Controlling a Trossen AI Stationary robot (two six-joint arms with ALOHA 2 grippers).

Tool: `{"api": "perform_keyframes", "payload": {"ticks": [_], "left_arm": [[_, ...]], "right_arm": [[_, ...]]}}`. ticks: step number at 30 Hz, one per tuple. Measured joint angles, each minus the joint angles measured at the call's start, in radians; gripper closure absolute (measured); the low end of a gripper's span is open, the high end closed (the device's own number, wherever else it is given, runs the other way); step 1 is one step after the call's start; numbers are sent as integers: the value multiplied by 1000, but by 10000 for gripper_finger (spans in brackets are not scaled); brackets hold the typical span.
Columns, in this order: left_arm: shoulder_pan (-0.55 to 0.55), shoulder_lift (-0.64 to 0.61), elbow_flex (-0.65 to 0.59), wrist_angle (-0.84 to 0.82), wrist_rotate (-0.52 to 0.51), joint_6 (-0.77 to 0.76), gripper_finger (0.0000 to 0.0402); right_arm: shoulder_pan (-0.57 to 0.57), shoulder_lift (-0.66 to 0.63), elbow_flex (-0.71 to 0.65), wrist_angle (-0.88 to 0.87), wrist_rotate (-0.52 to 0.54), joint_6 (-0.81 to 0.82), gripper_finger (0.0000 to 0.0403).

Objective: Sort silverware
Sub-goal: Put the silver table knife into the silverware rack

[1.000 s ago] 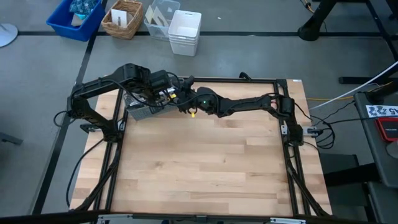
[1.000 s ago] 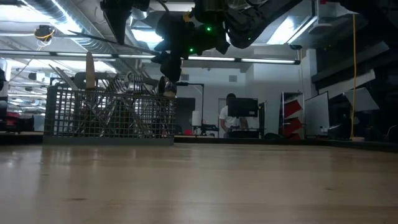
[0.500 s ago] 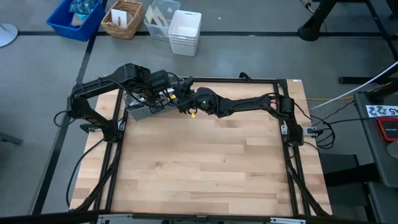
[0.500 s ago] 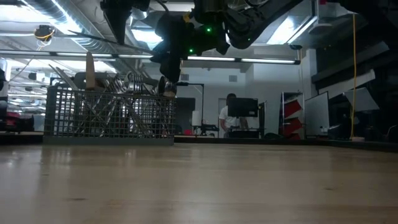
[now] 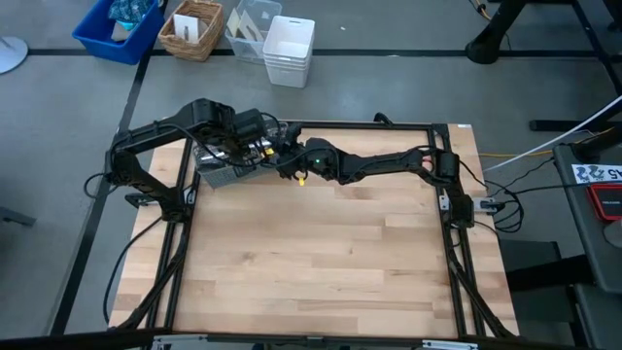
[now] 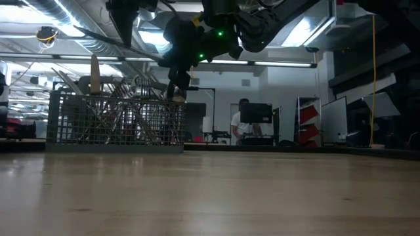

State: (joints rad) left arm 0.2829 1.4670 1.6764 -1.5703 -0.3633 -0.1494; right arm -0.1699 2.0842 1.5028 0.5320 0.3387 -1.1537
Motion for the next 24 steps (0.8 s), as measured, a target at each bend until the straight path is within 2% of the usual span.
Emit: {"api": "perform_keyframes", "payload": {"ticks": [6, 11, 17, 24], "left_arm": [[0, 0, 0, 0, 0, 0, 359], [0, 0, 0, 0, -6, 26, 359], [0, 0, 0, -1, -133, 26, 359], [0, -17, 4, 0, -151, 79, 359]], "right_arm": [[0, 0, 1, -11, 25, 1, 379], [1, 0, 1, -20, 88, 5, 381], [7, -2, 1, -95, 200, 27, 381], [7, -2, 1, -116, 249, 51, 381]]}}
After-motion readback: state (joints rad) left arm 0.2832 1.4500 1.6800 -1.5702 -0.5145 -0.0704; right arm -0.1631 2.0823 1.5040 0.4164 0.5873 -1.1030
